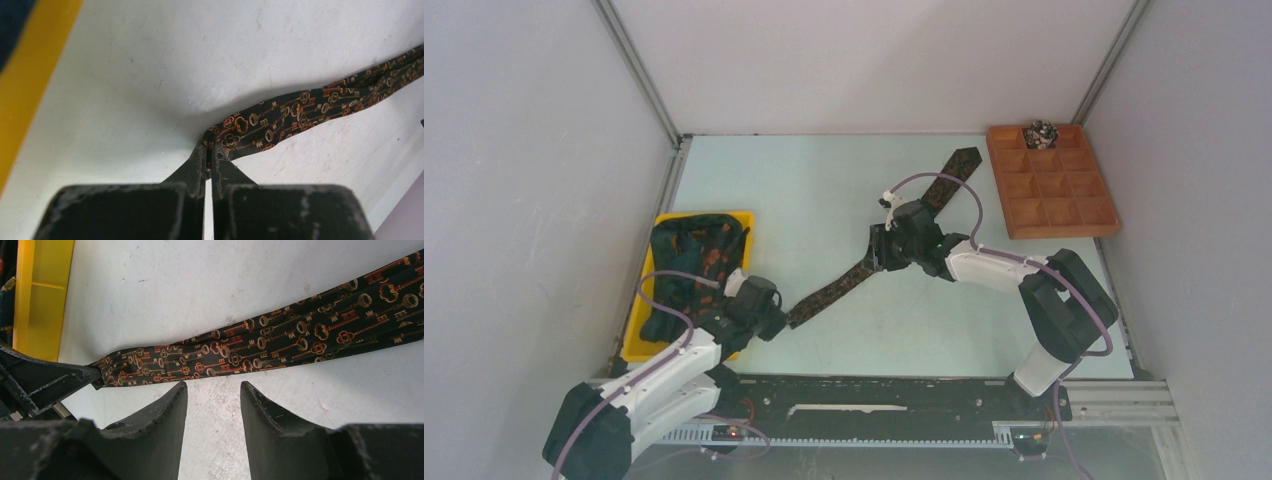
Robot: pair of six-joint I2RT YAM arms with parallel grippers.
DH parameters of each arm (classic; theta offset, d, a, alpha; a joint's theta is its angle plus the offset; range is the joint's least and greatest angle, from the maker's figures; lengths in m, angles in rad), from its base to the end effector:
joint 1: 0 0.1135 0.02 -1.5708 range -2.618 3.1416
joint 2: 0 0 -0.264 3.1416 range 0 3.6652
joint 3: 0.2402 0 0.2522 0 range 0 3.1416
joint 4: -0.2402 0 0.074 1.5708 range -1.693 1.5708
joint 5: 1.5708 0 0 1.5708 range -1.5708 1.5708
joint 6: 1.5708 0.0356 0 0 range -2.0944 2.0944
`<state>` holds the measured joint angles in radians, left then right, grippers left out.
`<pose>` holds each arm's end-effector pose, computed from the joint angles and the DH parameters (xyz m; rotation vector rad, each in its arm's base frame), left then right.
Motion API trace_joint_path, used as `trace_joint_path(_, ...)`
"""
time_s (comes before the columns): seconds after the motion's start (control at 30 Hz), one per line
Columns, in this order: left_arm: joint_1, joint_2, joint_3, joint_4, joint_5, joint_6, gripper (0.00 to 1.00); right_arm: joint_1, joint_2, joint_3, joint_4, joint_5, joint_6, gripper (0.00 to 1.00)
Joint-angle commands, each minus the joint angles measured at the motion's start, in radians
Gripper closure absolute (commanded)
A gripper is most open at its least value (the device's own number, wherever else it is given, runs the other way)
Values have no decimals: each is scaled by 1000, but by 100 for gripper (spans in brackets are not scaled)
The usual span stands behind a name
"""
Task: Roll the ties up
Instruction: Flatten out the tie at the center of the board, then roll the tie at the center of the board.
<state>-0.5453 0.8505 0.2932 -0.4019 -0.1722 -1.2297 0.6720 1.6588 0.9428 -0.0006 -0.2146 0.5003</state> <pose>0.1298 -0.0716 0.1440 -0.9330 2.4094 -0.4916 0.2687 0.2235 0.1895 -0.3250 2.3961 0.8247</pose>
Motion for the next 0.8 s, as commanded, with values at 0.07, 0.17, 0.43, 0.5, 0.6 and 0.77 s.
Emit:
trace_joint_path(0.07,-8,-154,-29,-55,-28,84,100,6,9,1,57,-18,-16,54)
trace_joint_path(0.17,-8,-220,-35,-75,-44,111,100,26,13,1,75,-35,-14,54)
trace_joint_path(0.43,-8,-299,-38,-90,-46,177,100,146,33,15,194,-117,114,57)
trace_joint_path(0.5,-8,-305,-38,-94,-46,189,100,190,65,60,190,-140,141,58)
trace_joint_path(0.6,-8,-321,-43,-95,-46,201,100,237,137,134,187,-175,198,62)
trace_joint_path(0.77,-8,-365,-48,-112,-50,216,100,293,228,200,232,-207,285,71)
